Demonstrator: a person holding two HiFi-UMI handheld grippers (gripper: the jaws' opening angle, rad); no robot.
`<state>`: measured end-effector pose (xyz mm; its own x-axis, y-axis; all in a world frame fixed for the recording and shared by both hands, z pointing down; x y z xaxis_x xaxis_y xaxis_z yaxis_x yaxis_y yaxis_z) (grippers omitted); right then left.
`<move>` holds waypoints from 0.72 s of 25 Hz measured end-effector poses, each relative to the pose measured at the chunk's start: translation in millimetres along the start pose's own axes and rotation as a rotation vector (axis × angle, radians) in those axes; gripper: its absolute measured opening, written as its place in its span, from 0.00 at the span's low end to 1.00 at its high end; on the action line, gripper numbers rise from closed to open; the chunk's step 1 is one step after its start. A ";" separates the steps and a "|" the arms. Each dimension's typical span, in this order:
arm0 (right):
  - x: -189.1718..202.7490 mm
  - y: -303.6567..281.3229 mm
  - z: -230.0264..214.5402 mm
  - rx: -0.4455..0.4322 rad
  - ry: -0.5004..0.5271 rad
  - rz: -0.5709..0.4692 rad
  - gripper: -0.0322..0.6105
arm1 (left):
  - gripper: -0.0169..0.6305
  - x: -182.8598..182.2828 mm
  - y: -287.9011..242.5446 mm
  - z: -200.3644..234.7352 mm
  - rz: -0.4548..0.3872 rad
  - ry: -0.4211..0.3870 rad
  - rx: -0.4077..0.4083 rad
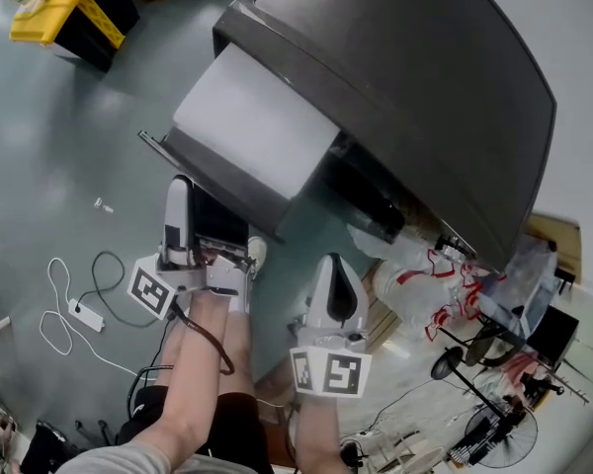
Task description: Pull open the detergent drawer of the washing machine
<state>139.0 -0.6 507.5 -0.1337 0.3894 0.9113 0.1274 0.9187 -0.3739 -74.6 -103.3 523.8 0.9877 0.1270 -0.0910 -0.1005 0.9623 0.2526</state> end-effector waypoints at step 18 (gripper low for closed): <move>13.4 17.2 47.3 0.005 0.012 -0.007 0.05 | 0.54 -33.6 61.3 -14.8 0.010 0.022 0.006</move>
<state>92.9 23.5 505.1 -0.1225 0.3825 0.9158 0.1218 0.9216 -0.3687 -115.7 -45.0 528.0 0.9838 0.1417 -0.1100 -0.1093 0.9597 0.2590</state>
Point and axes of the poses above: the fingertips, and each gripper's own axes: y backward along the fingers, z to its left, x out of its underside, the point moved 2 cm from there along y, backward along the fingers, and after that the axes turned 4 degrees about -y, right-handed, at the moved point
